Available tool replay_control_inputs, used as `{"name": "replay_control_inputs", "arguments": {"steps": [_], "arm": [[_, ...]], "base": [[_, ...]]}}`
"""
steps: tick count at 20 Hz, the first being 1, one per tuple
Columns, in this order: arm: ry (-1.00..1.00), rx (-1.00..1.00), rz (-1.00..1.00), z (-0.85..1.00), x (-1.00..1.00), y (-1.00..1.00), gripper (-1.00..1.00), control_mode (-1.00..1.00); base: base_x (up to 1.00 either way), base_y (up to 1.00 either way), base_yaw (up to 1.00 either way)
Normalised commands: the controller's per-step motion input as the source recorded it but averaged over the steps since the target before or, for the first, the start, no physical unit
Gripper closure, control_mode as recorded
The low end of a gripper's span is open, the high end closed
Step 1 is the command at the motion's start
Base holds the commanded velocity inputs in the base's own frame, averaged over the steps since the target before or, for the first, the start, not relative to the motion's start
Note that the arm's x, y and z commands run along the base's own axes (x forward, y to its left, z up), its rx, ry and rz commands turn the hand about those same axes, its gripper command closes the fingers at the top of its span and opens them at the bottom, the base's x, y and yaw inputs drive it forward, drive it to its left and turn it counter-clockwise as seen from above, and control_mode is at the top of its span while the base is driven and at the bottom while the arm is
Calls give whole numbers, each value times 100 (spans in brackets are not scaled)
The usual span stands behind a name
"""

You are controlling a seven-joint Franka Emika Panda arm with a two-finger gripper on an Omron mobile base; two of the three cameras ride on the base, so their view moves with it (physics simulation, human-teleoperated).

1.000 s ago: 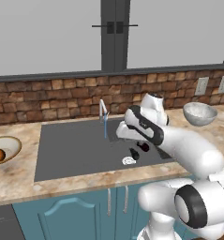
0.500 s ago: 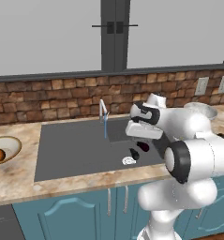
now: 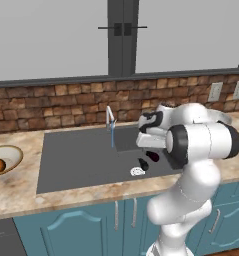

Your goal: Pick the eggplants from the sink and place them in one bowl. Place the orange in the other bowl. Then turn off the sink faucet.

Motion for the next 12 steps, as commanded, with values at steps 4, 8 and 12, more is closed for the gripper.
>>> {"name": "replay_control_inputs", "arguments": {"steps": [4, 8, 12], "arm": [[4, -1, 7, -43, 63, -25, -100, -100], [6, -1, 8, -44, 68, -24, -100, -100], [4, -1, 6, -45, 76, -19, -100, -100]], "base": [[0, 0, 0], [0, 0, 0], [0, 0, 0]]}}
